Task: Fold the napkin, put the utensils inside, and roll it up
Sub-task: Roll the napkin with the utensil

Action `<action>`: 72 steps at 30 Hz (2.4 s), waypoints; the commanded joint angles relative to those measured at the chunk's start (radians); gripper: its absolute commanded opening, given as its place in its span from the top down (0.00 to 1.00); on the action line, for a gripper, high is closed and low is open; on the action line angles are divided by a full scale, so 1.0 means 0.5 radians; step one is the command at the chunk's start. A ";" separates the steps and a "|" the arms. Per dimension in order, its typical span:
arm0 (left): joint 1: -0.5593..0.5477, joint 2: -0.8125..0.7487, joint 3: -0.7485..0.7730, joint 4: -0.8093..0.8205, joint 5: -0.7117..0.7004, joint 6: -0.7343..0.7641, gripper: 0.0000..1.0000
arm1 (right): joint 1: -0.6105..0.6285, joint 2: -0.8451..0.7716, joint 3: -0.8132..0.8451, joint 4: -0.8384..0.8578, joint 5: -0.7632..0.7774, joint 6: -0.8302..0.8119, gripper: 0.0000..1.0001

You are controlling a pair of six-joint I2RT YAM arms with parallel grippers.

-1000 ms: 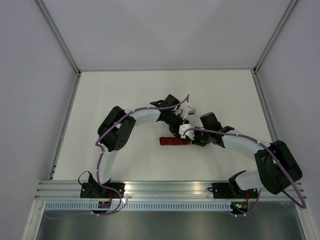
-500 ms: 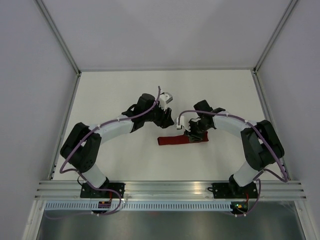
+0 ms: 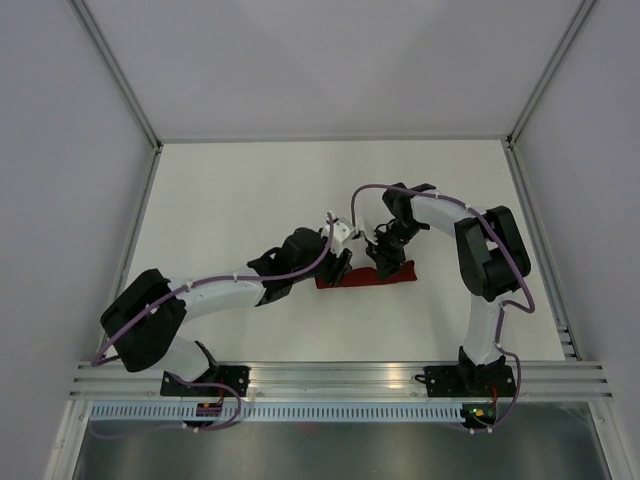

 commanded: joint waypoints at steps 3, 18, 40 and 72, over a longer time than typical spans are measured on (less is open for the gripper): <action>-0.266 0.083 0.088 0.023 -0.340 0.364 0.41 | -0.011 0.243 0.149 -0.142 0.047 -0.095 0.68; -0.536 0.672 0.438 -0.023 -0.650 1.115 0.35 | -0.023 0.516 0.389 -0.281 0.023 -0.082 0.66; -0.499 1.004 0.646 -0.283 -0.402 1.315 0.44 | -0.045 0.768 0.681 -0.621 -0.097 -0.233 0.64; -0.100 1.301 1.186 -1.158 0.224 0.472 0.56 | -1.042 -0.127 0.408 0.081 -0.511 0.841 0.10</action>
